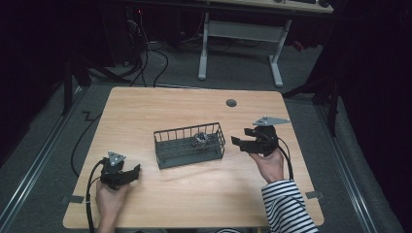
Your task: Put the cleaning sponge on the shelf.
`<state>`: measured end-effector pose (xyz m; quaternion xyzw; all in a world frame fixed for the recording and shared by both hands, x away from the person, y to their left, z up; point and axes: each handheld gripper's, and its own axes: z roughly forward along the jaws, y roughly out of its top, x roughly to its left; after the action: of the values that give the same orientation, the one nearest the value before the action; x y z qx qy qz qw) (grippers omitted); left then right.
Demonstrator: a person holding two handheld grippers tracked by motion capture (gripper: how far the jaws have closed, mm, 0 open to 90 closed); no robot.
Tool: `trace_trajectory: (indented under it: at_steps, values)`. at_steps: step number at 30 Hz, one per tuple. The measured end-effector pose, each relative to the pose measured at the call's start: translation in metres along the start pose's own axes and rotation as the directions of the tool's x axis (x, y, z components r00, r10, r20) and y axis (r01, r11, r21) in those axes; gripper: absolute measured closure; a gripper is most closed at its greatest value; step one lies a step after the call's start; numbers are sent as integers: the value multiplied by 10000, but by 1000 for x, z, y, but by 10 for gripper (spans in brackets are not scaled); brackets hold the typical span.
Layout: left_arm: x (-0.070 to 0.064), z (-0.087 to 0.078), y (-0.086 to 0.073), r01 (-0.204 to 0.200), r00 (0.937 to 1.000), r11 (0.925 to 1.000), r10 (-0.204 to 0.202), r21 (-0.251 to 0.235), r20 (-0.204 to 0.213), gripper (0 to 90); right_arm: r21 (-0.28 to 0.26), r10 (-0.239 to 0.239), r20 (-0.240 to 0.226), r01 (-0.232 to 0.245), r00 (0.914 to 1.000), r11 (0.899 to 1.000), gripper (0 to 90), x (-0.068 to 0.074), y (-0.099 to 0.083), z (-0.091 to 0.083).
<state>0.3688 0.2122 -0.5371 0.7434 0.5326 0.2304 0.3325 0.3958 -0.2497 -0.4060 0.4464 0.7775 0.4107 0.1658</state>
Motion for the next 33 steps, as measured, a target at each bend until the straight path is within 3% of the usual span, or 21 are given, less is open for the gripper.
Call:
trace_trajectory:
  at_steps: [6,19,33]
  values:
    - [0,0,0,1,10000,10000,-1,3,0,266,-48,179,139,-178,9997,9998,341,-7,-10,-9]
    - [0,0,0,-2,10000,10000,2,1,-3,266,-335,1079,428,-1065,9932,9937,343,-27,-47,-26]
    - [0,0,0,-4,10000,10000,4,1,-3,266,-416,1663,626,-1639,9841,9856,345,-38,-74,-26]
